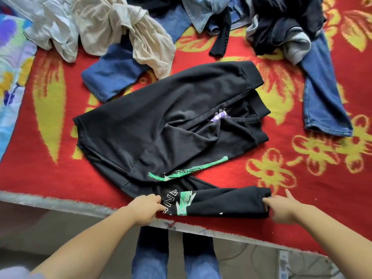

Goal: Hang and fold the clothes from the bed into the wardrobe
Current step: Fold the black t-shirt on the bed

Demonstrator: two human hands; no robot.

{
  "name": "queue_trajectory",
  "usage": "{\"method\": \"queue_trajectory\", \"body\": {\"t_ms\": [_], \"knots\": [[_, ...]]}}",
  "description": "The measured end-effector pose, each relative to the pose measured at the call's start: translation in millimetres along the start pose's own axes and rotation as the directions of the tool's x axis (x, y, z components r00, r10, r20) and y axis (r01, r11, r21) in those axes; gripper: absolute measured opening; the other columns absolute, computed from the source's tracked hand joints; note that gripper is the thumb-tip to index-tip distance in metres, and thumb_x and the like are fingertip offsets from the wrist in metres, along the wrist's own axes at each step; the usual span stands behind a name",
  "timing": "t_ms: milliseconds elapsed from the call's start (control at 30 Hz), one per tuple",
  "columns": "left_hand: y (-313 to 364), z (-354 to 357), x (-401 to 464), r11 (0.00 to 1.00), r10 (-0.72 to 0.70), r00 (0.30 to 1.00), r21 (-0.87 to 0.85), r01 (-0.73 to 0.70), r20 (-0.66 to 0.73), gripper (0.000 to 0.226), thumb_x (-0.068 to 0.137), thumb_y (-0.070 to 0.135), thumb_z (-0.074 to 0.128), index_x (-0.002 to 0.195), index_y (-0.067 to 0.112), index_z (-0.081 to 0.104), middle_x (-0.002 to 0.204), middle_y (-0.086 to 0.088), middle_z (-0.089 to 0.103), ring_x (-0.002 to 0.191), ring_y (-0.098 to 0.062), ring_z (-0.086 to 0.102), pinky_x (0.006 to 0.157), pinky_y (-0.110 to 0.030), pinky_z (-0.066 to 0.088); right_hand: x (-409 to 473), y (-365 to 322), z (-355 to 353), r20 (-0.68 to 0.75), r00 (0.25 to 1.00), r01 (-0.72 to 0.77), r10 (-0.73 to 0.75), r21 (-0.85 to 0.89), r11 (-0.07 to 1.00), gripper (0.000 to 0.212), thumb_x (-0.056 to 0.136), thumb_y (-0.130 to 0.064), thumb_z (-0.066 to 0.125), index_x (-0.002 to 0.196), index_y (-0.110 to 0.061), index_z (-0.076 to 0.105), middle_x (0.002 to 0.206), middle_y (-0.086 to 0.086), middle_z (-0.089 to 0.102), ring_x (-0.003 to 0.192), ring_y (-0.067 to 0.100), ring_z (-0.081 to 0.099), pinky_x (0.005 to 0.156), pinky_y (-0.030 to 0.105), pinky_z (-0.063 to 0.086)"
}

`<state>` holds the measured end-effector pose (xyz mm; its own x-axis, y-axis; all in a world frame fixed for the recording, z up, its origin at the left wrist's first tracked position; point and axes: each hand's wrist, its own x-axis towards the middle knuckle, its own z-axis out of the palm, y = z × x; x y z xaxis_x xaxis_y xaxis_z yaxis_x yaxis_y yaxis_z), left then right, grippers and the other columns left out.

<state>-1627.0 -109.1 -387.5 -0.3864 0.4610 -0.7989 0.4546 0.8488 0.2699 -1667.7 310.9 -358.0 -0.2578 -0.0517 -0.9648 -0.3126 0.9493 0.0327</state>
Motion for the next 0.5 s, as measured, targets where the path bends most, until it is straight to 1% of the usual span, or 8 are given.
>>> {"method": "queue_trajectory", "body": {"t_ms": [67, 133, 167, 233, 300, 367, 467, 500], "knots": [[2, -1, 8, 0.983, -0.074, 0.996, -0.172, 0.066, -0.044, 0.044, 0.092, 0.019, 0.040, 0.131, 0.032, 0.054, 0.123, 0.001, 0.054, 0.119, -0.019, 0.049, 0.097, -0.031, 0.040, 7, 0, 5, 0.043, 0.998, -0.044, 0.043, 0.023, 0.999, 0.029, 0.089, -0.018, 0.040, 0.111, -0.025, 0.056, 0.128, -0.006, 0.057, 0.123, 0.016, 0.050, 0.111, 0.043, 0.025], [5, -7, 17, 0.868, -0.237, 0.967, -0.467, 0.167, -0.095, 0.036, 0.092, 0.018, 0.043, 0.122, 0.024, 0.063, 0.122, 0.002, 0.062, 0.115, -0.017, 0.055, 0.096, -0.026, 0.041, 15, 1, -3, -0.068, 0.992, -0.080, 0.105, 0.304, 0.949, 0.020, 0.089, -0.018, 0.046, 0.106, -0.017, 0.057, 0.120, 0.002, 0.062, 0.112, 0.020, 0.057, 0.090, 0.027, 0.042], [5, -9, 21, 0.767, -0.338, 0.937, -0.602, 0.220, -0.088, 0.032, 0.092, 0.018, 0.046, 0.117, 0.020, 0.066, 0.118, 0.000, 0.066, 0.111, -0.018, 0.058, 0.093, -0.025, 0.042, 16, 0, -11, -0.110, 0.982, -0.077, 0.154, 0.510, 0.857, 0.018, 0.087, -0.019, 0.050, 0.103, -0.014, 0.056, 0.111, 0.004, 0.062, 0.104, 0.021, 0.059, 0.084, 0.026, 0.042], [7, -13, 27, 0.592, -0.474, 0.879, -0.757, 0.277, -0.049, 0.024, 0.091, 0.015, 0.050, 0.104, 0.014, 0.070, 0.107, -0.004, 0.070, 0.103, -0.021, 0.062, 0.087, -0.025, 0.043, 11, -9, -30, -0.077, 0.969, -0.046, 0.233, 0.876, 0.480, 0.020, 0.085, -0.033, 0.054, 0.093, -0.015, 0.054, 0.094, 0.006, 0.063, 0.087, 0.020, 0.058, 0.077, 0.030, 0.039], [14, -14, 30, 0.560, -0.487, 0.871, -0.789, 0.254, -0.066, 0.019, 0.089, 0.013, 0.052, 0.095, 0.014, 0.070, 0.097, -0.005, 0.071, 0.093, -0.021, 0.063, 0.082, -0.026, 0.045, 11, -19, -40, 0.055, 0.968, -0.097, 0.245, 0.982, 0.161, 0.029, 0.094, -0.050, 0.046, 0.092, -0.021, 0.050, 0.091, 0.006, 0.066, 0.084, 0.019, 0.058, 0.088, 0.034, 0.035], [26, -16, 33, 0.534, -0.459, 0.882, -0.827, 0.176, -0.109, 0.018, 0.089, 0.010, 0.050, 0.091, 0.016, 0.067, 0.087, -0.002, 0.071, 0.084, -0.020, 0.065, 0.080, -0.029, 0.050, 12, -30, -40, 0.084, 0.979, -0.109, 0.184, 0.986, 0.130, 0.028, 0.096, -0.053, 0.042, 0.099, -0.026, 0.047, 0.089, 0.003, 0.065, 0.079, 0.015, 0.059, 0.091, 0.036, 0.035], [42, -25, 45, 0.520, -0.401, 0.906, -0.848, 0.102, -0.137, 0.021, 0.091, 0.009, 0.046, 0.100, 0.018, 0.062, 0.079, 0.000, 0.069, 0.074, -0.017, 0.063, 0.076, -0.028, 0.050, 13, -40, -33, -0.012, 0.992, 0.005, 0.128, 0.999, 0.054, 0.011, 0.095, -0.030, 0.055, 0.087, -0.026, 0.050, 0.072, -0.002, 0.052, 0.060, 0.008, 0.047, 0.057, 0.020, 0.035], [47, -29, 50, 0.492, -0.392, 0.913, -0.864, 0.105, -0.112, 0.022, 0.092, 0.008, 0.045, 0.106, 0.017, 0.061, 0.081, -0.003, 0.068, 0.071, -0.015, 0.062, 0.074, -0.026, 0.050, 11, -38, -28, -0.029, 0.995, 0.024, 0.095, 0.998, 0.050, 0.017, 0.093, -0.026, 0.057, 0.078, -0.025, 0.049, 0.069, -0.004, 0.049, 0.059, 0.008, 0.045, 0.057, 0.023, 0.031]]}}
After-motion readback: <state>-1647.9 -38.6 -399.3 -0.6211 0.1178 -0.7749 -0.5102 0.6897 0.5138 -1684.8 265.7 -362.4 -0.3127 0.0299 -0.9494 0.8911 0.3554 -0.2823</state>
